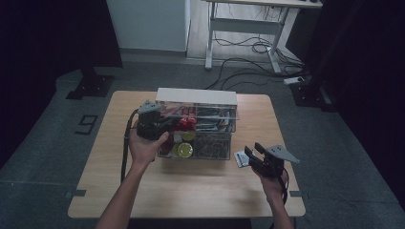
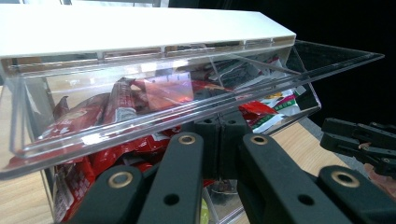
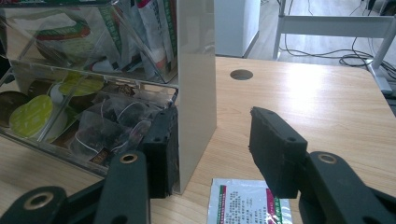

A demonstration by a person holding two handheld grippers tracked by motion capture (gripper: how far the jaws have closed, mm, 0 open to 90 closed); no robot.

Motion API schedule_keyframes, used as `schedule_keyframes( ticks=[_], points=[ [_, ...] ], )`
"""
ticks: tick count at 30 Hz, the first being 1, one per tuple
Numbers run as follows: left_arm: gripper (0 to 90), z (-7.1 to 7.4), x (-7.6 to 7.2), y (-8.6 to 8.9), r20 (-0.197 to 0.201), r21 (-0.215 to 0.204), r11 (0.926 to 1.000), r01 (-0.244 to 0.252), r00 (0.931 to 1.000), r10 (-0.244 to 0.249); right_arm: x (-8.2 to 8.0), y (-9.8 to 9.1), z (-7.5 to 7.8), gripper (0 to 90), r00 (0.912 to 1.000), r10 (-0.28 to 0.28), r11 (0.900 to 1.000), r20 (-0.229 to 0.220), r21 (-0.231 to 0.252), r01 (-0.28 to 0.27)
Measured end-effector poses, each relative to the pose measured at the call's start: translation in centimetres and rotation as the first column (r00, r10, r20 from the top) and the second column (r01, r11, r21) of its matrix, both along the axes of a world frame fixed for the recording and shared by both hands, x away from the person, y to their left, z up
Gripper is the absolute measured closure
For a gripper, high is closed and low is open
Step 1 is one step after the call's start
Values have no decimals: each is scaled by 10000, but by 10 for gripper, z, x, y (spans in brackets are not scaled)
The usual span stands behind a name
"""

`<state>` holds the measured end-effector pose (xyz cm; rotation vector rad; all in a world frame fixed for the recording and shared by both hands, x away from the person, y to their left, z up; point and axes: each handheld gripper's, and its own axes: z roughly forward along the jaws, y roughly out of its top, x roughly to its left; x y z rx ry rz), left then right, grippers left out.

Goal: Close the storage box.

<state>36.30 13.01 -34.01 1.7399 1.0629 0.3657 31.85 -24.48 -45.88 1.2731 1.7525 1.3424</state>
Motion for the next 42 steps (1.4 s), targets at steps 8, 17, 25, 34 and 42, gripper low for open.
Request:
schedule_keyframes(
  ticks=[8,17,25,34,42],
  points=[
    [888,-1,0,-1,7,-31,10000,9,10000,-9,1,-2,0,521,10000,-8,9999,-22,156,8],
    [883,-3,0,-1,13,-105,9999,-20,10000,20,4,-1,-2,521,9999,35,9994,-105,359,-31],
    [880,-8,1,-2,-111,-114,9999,0,9999,-1,5,2,0,520,10000,69,9994,-59,352,-67],
    [878,-8,2,-2,-195,-106,9999,50,9998,-52,8,12,2,520,9996,281,9991,-23,311,-280],
    [885,-7,2,-2,-259,-53,10000,75,9996,-77,11,22,7,521,9988,475,9983,74,324,-477]
  ],
)
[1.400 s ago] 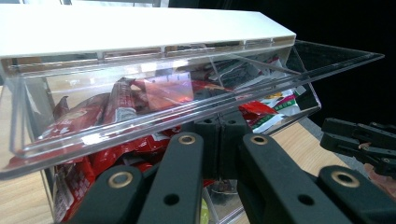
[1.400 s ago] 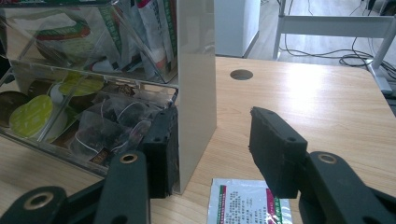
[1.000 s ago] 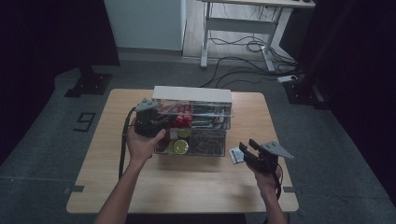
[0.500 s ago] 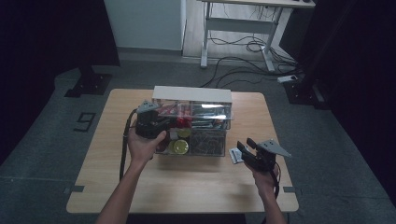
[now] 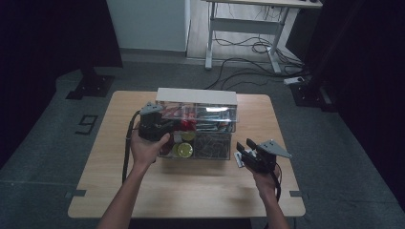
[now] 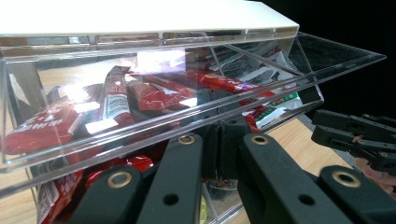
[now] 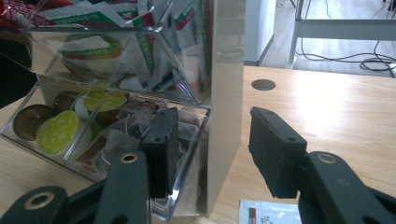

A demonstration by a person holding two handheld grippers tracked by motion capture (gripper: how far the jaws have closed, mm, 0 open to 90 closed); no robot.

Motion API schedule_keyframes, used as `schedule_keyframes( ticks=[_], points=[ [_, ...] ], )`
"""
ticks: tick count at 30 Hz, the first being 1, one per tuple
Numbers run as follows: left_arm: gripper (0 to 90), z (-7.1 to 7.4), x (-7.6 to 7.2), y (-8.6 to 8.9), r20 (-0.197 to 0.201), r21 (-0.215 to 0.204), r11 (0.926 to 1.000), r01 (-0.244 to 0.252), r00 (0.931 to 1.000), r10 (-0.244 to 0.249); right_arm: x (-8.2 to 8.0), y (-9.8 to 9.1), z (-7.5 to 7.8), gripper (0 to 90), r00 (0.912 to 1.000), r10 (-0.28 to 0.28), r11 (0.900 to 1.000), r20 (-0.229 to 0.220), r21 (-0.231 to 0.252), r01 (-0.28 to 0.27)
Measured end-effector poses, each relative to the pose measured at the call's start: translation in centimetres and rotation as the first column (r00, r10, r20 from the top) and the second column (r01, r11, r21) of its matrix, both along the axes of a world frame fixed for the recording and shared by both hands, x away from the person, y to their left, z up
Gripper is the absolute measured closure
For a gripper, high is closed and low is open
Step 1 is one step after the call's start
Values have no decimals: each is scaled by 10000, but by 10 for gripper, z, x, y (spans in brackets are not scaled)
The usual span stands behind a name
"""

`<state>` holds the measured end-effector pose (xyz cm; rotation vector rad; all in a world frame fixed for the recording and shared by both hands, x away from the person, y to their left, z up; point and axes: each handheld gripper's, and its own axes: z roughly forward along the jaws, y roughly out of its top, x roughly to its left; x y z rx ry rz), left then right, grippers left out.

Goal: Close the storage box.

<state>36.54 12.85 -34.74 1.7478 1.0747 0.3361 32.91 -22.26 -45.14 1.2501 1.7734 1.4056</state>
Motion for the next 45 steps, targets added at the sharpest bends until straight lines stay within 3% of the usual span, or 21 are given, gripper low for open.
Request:
schedule_keyframes(
  ticks=[30,45],
  points=[
    [893,3,-2,0,95,2,10000,4,10000,-4,-5,20,34,521,9961,587,9983,663,-98,-582],
    [893,2,-7,4,104,-4,10000,-2,9999,2,-6,21,34,520,9961,606,9982,637,-78,-603]
  ],
)
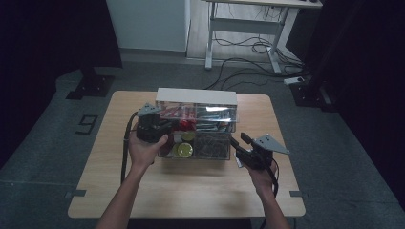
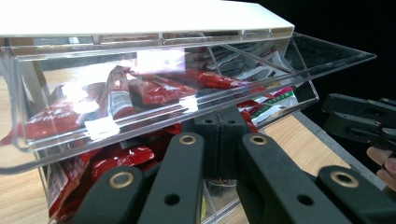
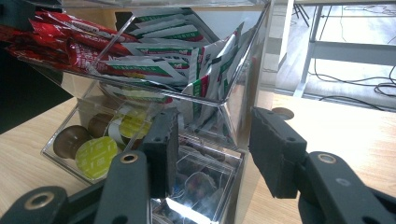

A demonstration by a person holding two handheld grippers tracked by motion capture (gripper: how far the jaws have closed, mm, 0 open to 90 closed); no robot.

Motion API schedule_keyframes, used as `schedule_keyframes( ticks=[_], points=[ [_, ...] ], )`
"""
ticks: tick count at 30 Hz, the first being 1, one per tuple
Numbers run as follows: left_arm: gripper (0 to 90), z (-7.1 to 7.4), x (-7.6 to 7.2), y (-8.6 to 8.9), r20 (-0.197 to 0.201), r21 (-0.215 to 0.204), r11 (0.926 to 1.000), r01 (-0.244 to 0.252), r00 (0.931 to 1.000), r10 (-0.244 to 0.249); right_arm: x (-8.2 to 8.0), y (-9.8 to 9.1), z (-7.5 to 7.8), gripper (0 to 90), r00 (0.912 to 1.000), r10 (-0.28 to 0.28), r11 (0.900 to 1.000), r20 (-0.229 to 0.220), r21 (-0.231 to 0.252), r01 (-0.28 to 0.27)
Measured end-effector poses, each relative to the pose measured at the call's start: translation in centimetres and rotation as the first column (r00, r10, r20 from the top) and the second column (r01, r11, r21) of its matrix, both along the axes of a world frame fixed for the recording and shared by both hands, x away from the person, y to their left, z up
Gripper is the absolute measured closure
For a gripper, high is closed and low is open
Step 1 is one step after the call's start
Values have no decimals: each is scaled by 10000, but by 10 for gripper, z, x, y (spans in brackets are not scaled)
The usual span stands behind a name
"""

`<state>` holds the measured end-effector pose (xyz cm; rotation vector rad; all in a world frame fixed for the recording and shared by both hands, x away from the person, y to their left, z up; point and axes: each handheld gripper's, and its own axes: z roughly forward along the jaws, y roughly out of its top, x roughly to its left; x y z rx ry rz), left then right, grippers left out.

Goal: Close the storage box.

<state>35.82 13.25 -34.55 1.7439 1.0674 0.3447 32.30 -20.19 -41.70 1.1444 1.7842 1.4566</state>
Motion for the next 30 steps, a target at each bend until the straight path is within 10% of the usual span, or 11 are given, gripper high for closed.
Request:
schedule_keyframes(
  ticks=[30],
  points=[
    [797,-24,-39,26,239,50,9999,113,9996,-114,-8,-1,-9,520,9997,110,9999,-213,38,-110]
  ],
)
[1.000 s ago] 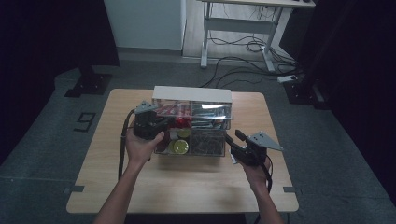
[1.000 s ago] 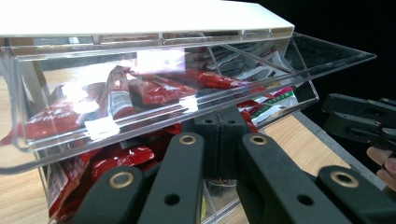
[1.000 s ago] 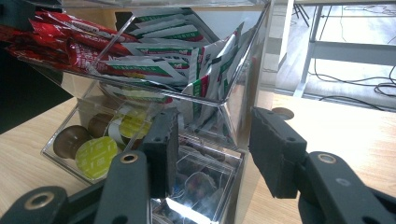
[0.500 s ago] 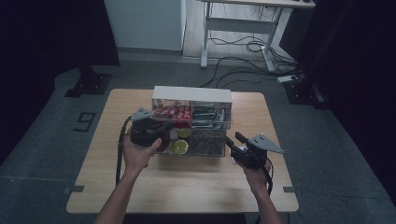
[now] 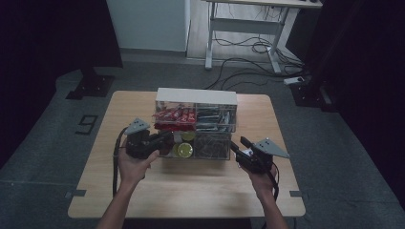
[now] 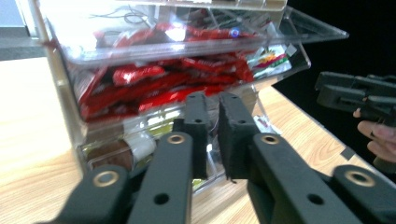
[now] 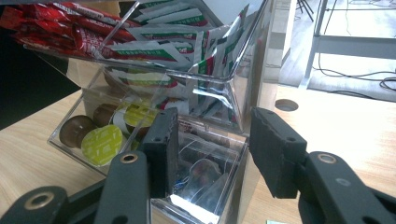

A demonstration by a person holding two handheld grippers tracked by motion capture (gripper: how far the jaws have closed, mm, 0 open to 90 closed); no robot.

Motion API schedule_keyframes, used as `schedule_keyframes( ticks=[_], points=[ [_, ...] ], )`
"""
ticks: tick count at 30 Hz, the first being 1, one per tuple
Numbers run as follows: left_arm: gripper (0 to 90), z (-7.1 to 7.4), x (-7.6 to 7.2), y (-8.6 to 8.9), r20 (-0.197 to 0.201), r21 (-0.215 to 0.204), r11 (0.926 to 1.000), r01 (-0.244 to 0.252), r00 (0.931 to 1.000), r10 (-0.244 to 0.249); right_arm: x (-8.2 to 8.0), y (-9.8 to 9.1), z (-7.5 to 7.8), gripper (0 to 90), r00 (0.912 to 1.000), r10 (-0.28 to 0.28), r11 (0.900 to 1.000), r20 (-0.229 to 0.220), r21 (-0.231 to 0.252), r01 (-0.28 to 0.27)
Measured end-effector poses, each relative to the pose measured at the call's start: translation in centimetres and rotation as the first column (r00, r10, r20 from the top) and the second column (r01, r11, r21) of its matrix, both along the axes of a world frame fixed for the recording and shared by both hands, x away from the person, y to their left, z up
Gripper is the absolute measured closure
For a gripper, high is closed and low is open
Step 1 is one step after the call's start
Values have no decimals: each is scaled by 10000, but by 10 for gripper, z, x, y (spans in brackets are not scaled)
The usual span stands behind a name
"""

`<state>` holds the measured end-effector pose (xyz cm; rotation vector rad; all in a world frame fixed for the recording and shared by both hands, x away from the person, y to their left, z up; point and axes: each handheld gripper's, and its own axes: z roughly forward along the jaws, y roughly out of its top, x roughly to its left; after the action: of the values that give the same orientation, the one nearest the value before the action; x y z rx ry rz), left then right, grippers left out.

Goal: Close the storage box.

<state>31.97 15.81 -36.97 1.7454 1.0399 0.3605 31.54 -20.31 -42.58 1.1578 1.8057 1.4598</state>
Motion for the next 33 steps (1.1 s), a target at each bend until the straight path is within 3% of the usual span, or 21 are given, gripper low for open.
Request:
schedule_keyframes(
  ticks=[4,12,15,29,33],
  points=[
    [674,-15,-8,5,141,293,9995,96,9999,-100,0,0,-5,518,9999,59,10000,-114,-51,-59],
    [538,-39,-15,14,171,665,9977,103,9998,-114,-2,-3,-13,514,9995,141,9997,-280,-200,-146],
    [485,-52,-19,19,195,953,9954,61,9998,-80,-5,-10,-24,511,9987,174,9995,-475,-240,-186],
    [422,-96,-24,32,-126,1352,9905,-257,9995,276,-10,-29,-70,501,9884,249,9974,-1497,-625,-346],
    [419,-100,-24,32,-198,1394,9898,-294,9993,324,-11,-30,-78,497,9847,291,9965,-1718,-721,-420]
  ],
)
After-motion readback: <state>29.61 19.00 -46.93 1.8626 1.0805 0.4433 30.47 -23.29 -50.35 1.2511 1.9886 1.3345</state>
